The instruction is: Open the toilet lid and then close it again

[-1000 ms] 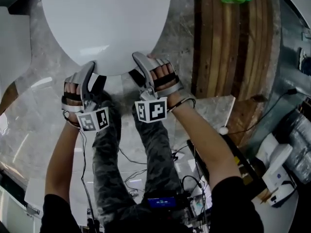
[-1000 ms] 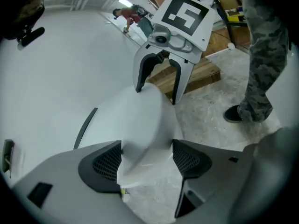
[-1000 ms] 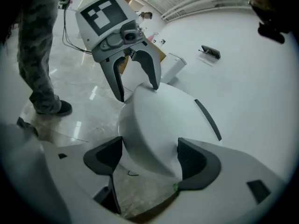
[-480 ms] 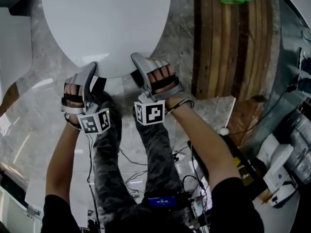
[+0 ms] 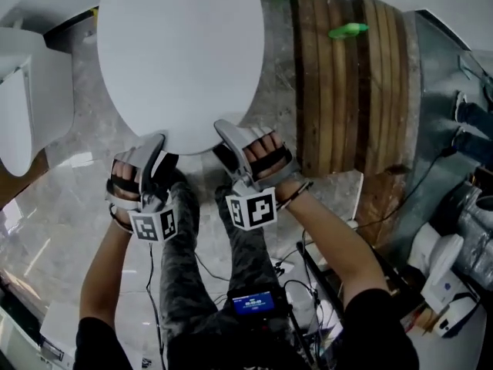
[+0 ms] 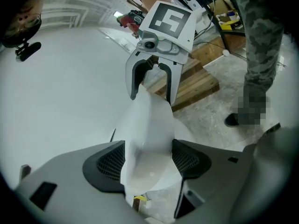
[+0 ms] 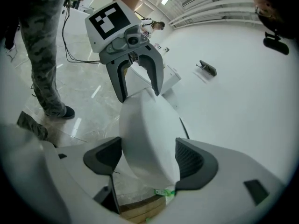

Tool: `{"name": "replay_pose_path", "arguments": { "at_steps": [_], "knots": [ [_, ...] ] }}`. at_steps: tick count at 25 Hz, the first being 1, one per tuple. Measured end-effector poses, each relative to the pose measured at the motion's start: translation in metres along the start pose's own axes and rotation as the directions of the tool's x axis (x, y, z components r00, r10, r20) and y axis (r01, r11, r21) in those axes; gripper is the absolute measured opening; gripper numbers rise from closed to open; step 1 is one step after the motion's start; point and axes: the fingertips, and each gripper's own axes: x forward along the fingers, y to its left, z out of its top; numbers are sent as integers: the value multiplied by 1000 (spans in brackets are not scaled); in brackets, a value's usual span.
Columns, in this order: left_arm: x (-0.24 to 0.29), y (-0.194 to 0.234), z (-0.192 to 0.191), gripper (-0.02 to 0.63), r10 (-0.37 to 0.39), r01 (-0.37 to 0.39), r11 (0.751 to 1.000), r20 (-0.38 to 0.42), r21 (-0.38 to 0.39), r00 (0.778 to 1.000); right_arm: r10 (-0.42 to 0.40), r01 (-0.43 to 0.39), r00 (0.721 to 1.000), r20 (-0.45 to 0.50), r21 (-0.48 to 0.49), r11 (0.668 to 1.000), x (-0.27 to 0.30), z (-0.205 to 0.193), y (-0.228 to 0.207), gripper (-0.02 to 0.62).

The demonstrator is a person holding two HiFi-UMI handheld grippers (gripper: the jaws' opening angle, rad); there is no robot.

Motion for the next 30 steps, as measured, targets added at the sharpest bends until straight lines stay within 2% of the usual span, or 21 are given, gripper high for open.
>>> {"name": "replay_pose_path", "arguments": {
  "at_steps": [3,6,16,25,30],
  "knots": [
    [-31,56,30,310,-1,1,1000,-1,5,1000,-16,15,1000,25,31,999,-39,17,-56,354],
    [-58,101,56,272,-14,14,1000,5,-9,1000,-26,24,999,44,46,999,-75,33,-103,331],
    [-97,245,86,253,95,-98,994,-58,-49,994,-146,142,988,41,89,986,-117,71,-241,272],
    [-107,340,95,195,211,-231,964,-147,-131,966,-252,253,967,-34,201,946,-126,86,-333,184],
    [-104,371,95,128,224,-264,946,-210,-189,952,-269,277,961,-63,252,927,-120,91,-365,123]
  ]
}}
